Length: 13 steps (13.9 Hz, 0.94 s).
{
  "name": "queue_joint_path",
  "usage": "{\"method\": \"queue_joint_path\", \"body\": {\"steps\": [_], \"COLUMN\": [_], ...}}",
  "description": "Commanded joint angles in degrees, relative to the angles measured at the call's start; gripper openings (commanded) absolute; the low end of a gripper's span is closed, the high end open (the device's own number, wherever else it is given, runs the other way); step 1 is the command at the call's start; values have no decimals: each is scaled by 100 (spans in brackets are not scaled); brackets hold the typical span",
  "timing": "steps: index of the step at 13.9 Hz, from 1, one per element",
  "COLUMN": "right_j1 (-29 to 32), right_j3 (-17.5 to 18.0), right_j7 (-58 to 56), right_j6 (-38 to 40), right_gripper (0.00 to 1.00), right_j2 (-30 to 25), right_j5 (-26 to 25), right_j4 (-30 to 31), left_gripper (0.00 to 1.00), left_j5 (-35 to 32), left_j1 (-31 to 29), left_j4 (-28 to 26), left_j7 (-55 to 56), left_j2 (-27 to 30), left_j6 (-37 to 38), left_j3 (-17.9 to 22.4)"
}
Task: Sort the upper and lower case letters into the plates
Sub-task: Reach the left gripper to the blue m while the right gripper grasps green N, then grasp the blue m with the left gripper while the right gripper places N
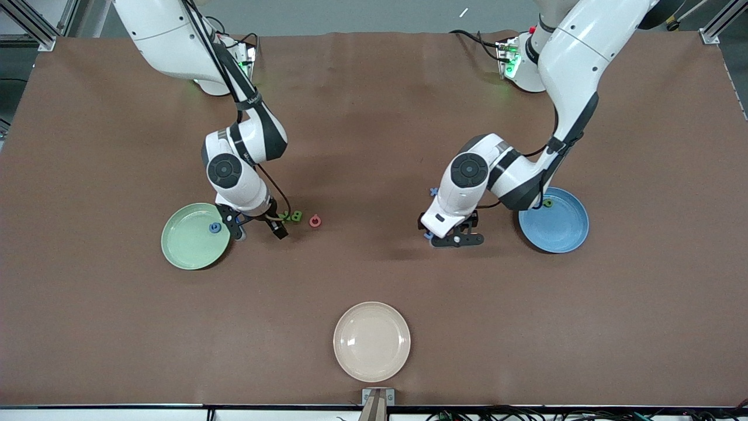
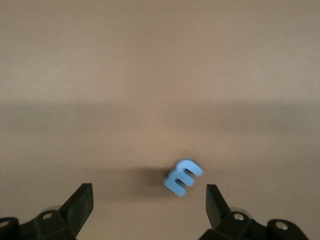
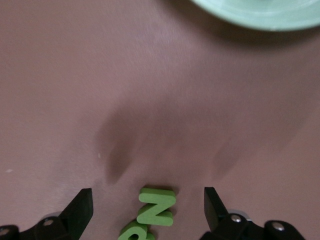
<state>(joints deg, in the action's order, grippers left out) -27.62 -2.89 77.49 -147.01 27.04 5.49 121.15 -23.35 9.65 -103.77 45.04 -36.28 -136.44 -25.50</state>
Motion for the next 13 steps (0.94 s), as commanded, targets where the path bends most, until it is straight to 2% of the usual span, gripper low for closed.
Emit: {"method": "queue_joint_path", "body": {"steps": [1, 5, 10, 13], "right_j1": [-94, -138, -164, -165], "right_j3": [-45, -37, -28, -28], "right_j7": [144, 144, 161, 161], "right_j6": [-73, -56, -29, 15], "right_gripper": [92, 77, 48, 32], "right_j2": [91, 126, 127, 127], "right_j5": [22, 22, 22, 22], "right_j4": [23, 32, 41, 41], "left_gripper": [99, 99, 97, 90], "left_j5": [-82, -82, -108, -108], "left_j1": [-7, 1, 63, 72], "left_j4": [191, 208, 147, 147], "left_j7": [-1221, -2691, -2852, -2861], "left_j2": [-151, -292, -459, -529], "left_j6": [47, -223, -410, -410], "left_j3": [1, 1, 1, 1]}}
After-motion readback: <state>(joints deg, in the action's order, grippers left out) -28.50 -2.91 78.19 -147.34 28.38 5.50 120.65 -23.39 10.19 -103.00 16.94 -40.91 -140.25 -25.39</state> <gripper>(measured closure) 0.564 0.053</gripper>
